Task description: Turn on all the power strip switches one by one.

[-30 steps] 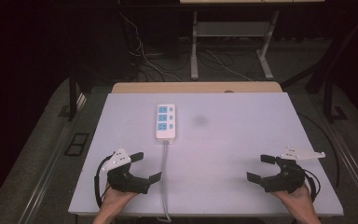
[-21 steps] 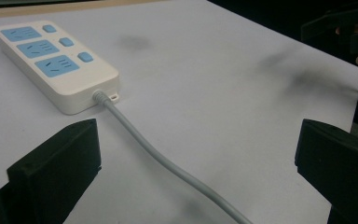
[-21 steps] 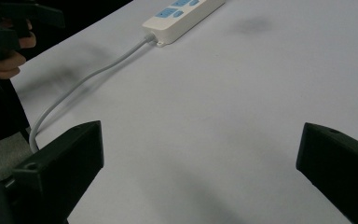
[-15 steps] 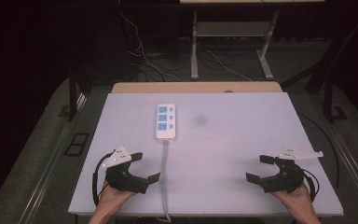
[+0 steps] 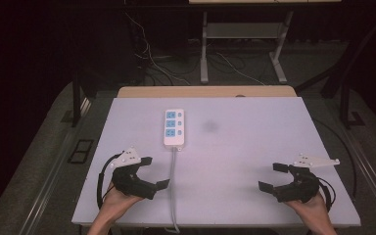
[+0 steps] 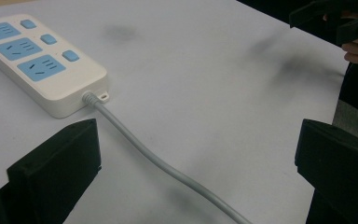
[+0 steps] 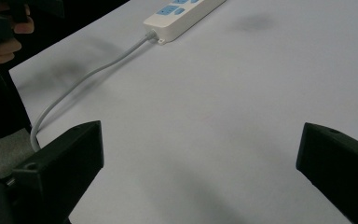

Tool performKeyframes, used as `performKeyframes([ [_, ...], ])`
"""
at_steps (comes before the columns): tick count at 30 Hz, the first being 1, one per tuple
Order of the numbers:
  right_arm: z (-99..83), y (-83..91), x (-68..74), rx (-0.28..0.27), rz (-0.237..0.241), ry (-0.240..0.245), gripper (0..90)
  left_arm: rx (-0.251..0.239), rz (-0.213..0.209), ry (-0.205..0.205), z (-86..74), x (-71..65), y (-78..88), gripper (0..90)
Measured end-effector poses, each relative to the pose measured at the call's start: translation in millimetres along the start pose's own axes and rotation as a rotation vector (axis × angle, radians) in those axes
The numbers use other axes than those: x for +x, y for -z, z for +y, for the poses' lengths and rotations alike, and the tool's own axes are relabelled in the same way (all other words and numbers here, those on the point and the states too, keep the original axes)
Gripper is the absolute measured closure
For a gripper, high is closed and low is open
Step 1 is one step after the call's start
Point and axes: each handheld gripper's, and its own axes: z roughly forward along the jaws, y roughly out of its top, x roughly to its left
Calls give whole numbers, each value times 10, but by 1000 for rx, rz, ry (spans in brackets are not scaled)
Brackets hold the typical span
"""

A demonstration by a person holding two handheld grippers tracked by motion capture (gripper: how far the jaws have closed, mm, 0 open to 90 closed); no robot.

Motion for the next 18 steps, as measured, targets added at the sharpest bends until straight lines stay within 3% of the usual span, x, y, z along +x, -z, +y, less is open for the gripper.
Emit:
performKeyframes([
  [18, -5, -14, 3, 7, 9, 0, 4, 17, -4, -12, 234, 99, -16, 0],
])
